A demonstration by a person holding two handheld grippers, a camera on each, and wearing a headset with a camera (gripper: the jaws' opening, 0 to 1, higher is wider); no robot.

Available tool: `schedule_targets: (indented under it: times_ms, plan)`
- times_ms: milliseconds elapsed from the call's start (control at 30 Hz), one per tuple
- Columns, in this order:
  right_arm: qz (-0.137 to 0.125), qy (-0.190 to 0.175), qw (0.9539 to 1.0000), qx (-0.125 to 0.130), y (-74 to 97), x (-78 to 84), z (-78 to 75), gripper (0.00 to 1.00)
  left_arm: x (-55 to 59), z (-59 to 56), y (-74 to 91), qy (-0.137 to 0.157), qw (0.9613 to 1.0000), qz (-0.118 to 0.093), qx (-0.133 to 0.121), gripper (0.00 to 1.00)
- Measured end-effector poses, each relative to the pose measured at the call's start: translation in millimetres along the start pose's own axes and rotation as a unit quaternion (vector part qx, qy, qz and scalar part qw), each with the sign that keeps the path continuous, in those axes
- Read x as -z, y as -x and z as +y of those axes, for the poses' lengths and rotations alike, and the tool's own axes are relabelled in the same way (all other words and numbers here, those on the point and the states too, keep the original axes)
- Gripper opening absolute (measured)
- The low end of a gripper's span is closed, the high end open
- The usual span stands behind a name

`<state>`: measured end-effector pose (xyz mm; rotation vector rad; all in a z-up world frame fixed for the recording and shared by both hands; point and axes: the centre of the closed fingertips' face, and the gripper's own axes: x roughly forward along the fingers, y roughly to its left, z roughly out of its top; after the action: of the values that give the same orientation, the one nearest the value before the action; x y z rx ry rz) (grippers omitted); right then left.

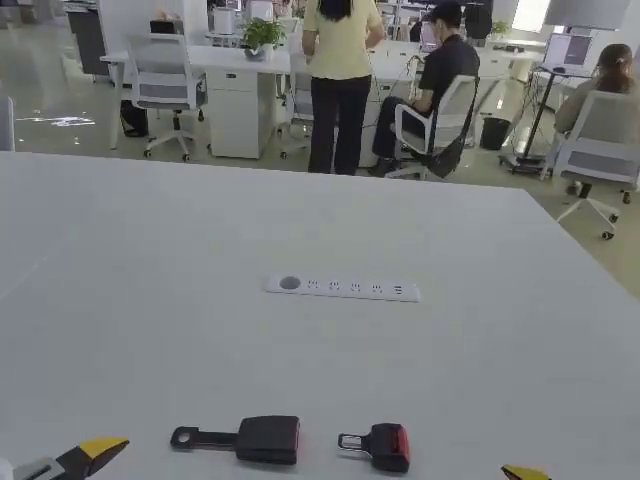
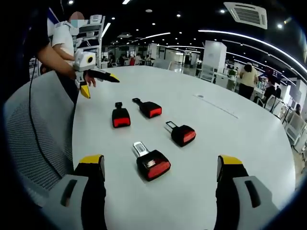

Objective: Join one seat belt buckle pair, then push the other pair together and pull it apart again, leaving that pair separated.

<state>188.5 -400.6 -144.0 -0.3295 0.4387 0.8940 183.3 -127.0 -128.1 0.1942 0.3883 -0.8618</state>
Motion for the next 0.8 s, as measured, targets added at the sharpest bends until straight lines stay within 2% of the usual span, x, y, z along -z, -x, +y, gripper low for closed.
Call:
schedule_targets:
  times_ms: [533, 800]
  plan:
    - [0.002, 0.005, 1.0000, -0.003, 0.2, -1.3, 0.5, 0.96, 1.8, 2.9, -2.2, -0.002, 1.0000, 0.003, 0.002, 0.98]
    - [0.007, 0.017, 0.9998, -0.011, -1.2, -3.9, 1.6, 0.93, -0.9, 0.8, -7.1, -0.010, 0.9998, 0.011, 0.013, 0.96]
